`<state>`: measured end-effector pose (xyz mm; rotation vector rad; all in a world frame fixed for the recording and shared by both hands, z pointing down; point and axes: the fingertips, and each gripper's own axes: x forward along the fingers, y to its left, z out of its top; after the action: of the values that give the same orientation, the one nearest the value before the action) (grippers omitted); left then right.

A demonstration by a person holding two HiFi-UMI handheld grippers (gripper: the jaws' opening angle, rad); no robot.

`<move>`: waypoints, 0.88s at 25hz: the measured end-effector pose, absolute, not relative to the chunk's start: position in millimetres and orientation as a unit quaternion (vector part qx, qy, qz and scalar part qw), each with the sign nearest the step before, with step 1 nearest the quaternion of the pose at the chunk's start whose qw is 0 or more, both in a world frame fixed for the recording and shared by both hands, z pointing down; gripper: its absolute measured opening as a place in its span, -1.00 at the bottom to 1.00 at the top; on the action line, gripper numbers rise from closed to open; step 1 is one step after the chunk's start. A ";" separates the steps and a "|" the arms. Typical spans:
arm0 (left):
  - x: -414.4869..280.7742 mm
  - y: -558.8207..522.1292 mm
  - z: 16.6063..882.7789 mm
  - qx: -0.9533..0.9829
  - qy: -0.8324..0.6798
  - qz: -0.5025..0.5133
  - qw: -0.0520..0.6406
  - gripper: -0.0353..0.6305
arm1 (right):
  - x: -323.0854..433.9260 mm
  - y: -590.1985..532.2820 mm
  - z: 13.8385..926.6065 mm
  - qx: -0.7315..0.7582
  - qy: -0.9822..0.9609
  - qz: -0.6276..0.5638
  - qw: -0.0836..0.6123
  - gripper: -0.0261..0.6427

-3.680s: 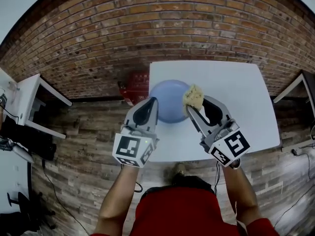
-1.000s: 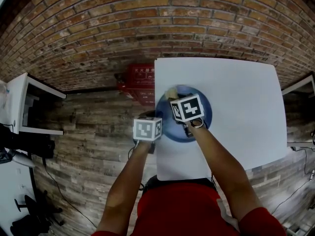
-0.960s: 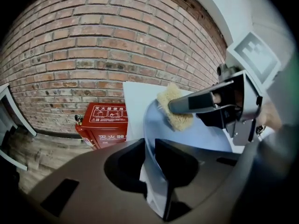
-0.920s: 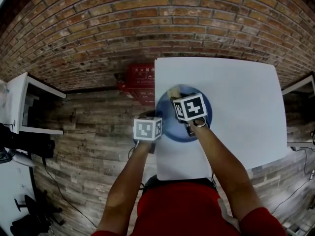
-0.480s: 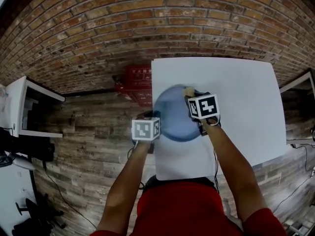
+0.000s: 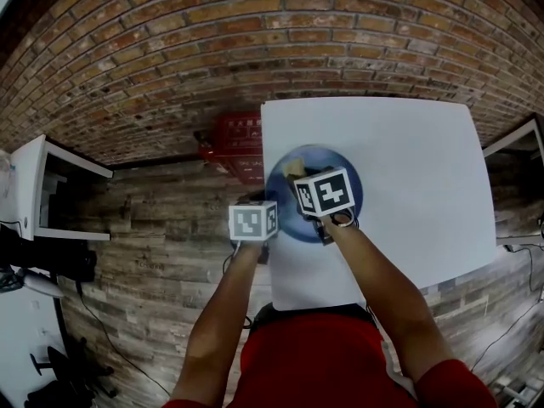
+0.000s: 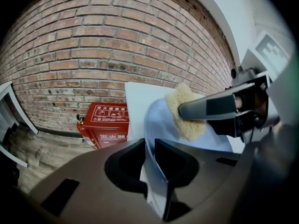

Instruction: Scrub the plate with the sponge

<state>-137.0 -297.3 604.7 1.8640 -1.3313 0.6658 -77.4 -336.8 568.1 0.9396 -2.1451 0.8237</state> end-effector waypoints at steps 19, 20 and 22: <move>-139.9 -298.4 605.6 0.726 -0.520 0.257 0.370 -0.69 | -30.8 -341.4 581.4 0.389 -0.795 0.317 0.341 -0.46; -139.8 -298.1 605.7 0.726 -0.519 0.257 0.370 -0.69 | -18.9 -342.8 581.6 0.397 -0.790 0.319 0.341 -0.46; -139.7 -297.9 605.4 0.726 -0.519 0.257 0.370 -0.69 | 1.1 -345.0 581.6 0.412 -0.782 0.320 0.342 -0.46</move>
<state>-139.7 -297.9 605.4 1.8634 -1.3326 0.6593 1.1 -345.0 581.6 1.0702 -2.0322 0.8333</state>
